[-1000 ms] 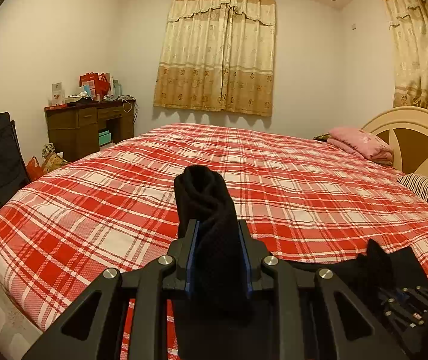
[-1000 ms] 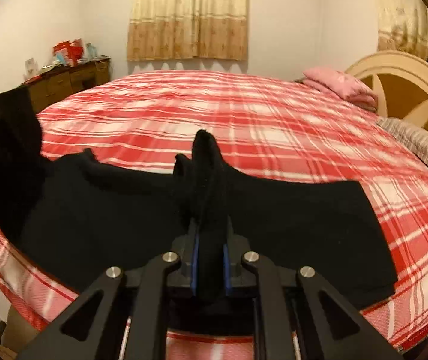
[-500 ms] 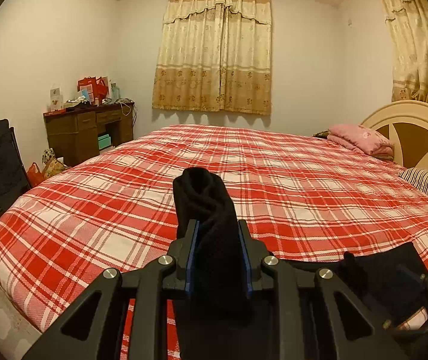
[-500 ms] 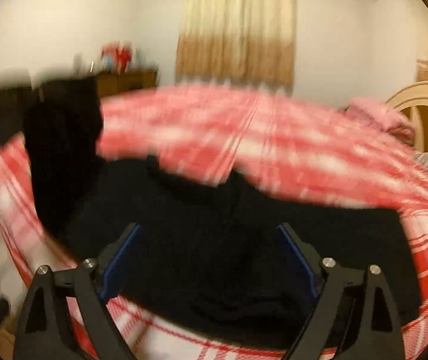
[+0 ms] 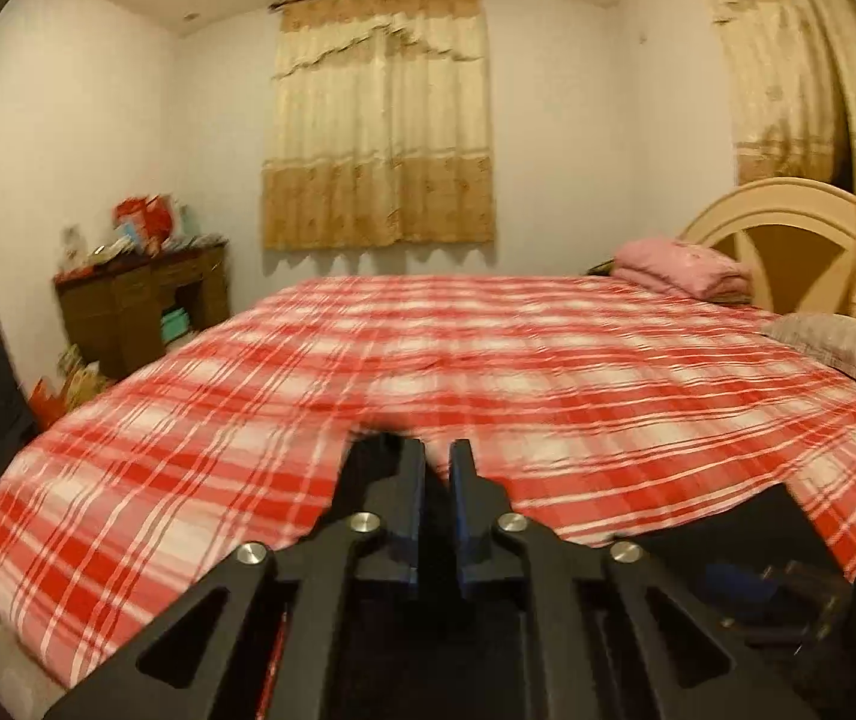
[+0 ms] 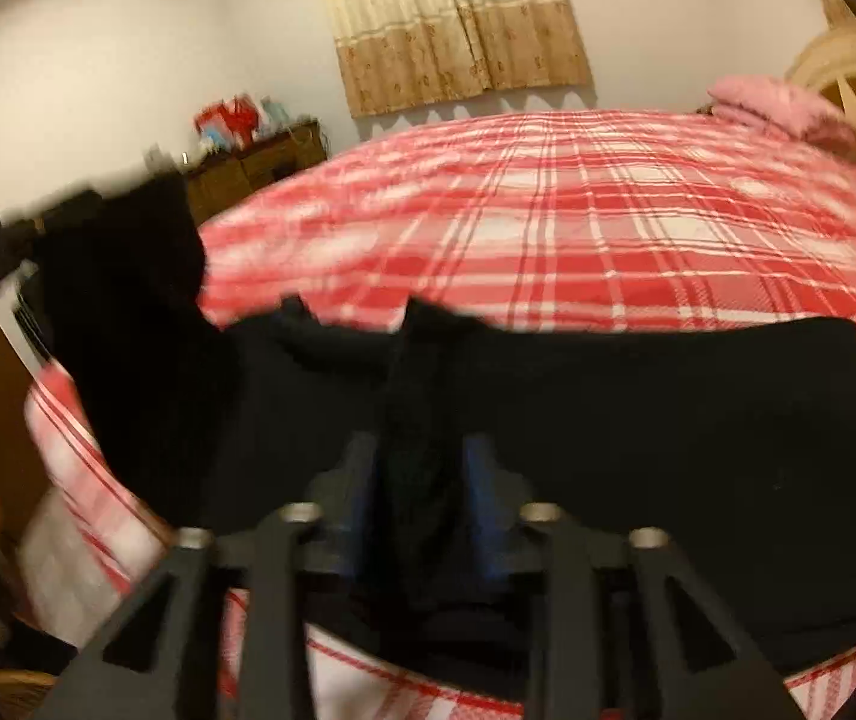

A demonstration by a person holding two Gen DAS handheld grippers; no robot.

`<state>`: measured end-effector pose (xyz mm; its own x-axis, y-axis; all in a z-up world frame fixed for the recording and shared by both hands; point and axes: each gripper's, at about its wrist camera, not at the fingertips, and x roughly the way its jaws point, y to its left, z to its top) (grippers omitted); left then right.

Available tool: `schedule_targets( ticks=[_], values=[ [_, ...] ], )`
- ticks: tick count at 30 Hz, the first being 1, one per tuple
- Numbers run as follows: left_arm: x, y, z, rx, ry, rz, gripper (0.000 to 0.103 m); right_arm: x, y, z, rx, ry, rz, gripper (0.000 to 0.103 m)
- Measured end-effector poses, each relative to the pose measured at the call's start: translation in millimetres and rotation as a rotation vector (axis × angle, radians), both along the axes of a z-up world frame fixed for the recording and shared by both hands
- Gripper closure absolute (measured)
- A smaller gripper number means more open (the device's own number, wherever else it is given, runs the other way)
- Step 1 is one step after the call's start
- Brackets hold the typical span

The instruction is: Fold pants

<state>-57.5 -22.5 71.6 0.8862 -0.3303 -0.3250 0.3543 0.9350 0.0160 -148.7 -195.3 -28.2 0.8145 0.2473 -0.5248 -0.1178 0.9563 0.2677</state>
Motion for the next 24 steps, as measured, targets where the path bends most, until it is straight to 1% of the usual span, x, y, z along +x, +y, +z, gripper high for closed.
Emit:
schedule_targets(
  ticks=[1,2,4,6,8,10,11,13,15,17,18,19,20,22,24],
  values=[
    [-2.9,-10.2,2.6,0.008,-0.011,-0.02,0.094,-5.1,-9.8,9.4,0.025,-0.027,-0.015,0.032],
    [-4.9,-17.3,3.2,0.015,-0.015,-0.036,0.094,-8.1,-18.1,17.7,0.036,-0.052,-0.026,0.026],
    [-8.1,-34.4,2.6,0.024,-0.012,-0.07,0.094,-18.0,-35.9,34.3,0.024,-0.089,-0.055,0.022],
    [-6.9,-39.6,-1.1,0.001,0.022,-0.091,0.094,-26.2,-55.7,44.5,0.003,-0.079,-0.092,0.023],
    [1.4,-32.6,-7.2,-0.037,0.09,-0.082,0.094,-36.5,-67.2,48.2,0.043,-0.08,-0.089,0.037],
    [13.5,-12.7,-14.7,-0.069,0.164,-0.042,0.094,-39.4,-69.6,47.8,0.09,-0.079,-0.075,0.038],
    [14.1,-5.2,-16.8,-0.071,0.174,-0.015,0.094,-41.4,-64.8,45.9,0.126,-0.08,-0.048,0.038],
    [18.0,25.2,-23.0,-0.052,0.171,0.073,0.094,-36.0,-50.0,43.0,0.152,-0.067,0.003,0.038],
    [21.3,55.3,-29.7,-0.033,0.174,0.162,0.094,-23.5,-33.4,40.8,0.165,-0.047,0.06,0.038],
    [26.8,84.7,-37.1,-0.039,0.197,0.24,0.094,-9.3,-18.5,40.1,0.207,-0.039,0.103,0.037],
    [30.0,99.4,-40.9,-0.052,0.218,0.278,0.094,0.2,-12.0,39.4,0.243,-0.034,0.124,0.035],
    [32.5,112.0,-43.9,-0.069,0.236,0.304,0.094,9.1,-3.6,38.2,0.281,-0.027,0.144,0.028],
    [34.0,120.9,-46.3,-0.083,0.247,0.317,0.094,20.5,4.0,36.9,0.309,-0.016,0.155,0.024],
    [34.9,131.6,-50.6,-0.098,0.254,0.327,0.094,36.3,17.6,32.5,0.326,0.003,0.171,0.024],
    [34.3,137.6,-54.0,-0.099,0.256,0.322,0.094,57.3,40.4,24.3,0.282,0.04,0.176,0.024]
  ],
)
